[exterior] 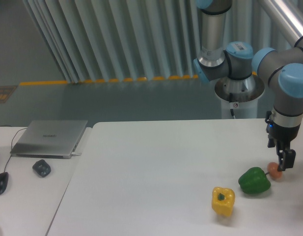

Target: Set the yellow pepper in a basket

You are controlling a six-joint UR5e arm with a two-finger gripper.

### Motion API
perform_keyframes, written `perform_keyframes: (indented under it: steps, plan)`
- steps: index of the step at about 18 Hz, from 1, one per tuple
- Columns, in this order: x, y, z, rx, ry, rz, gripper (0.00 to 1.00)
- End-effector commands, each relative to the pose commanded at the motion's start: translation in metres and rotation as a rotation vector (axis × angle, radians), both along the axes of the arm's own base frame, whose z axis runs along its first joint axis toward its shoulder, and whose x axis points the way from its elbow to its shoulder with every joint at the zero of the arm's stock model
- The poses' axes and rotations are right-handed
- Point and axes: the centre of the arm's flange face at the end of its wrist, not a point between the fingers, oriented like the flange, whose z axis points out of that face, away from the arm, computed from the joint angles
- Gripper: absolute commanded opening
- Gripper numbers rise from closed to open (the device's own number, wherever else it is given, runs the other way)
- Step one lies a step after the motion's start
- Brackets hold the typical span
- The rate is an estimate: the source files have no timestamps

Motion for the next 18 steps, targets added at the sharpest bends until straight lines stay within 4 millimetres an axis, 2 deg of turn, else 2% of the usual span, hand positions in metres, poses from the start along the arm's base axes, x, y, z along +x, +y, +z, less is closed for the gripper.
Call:
perform_keyframes:
  steps: [3,5,7,11,13,16,18]
  plan:
    - [0.0,-0.001,0.001,-0.011,0.01,0.001,1.0]
    - [0.02,0.017,0.0,-0.008,0.012,0.017,1.0]
    - [0.029,0.034,0.002,0.028,0.041,0.145,1.0]
    - [0.036,0.045,-0.011,0.026,0.033,0.193,1.0]
    - [0.033,0.05,-0.009,0.067,0.061,0.19,1.0]
    - [0.043,0.055,-0.015,0.076,0.044,0.216,1.0]
    - [0.051,0.068,-0.014,0.137,0.054,0.235,1.0]
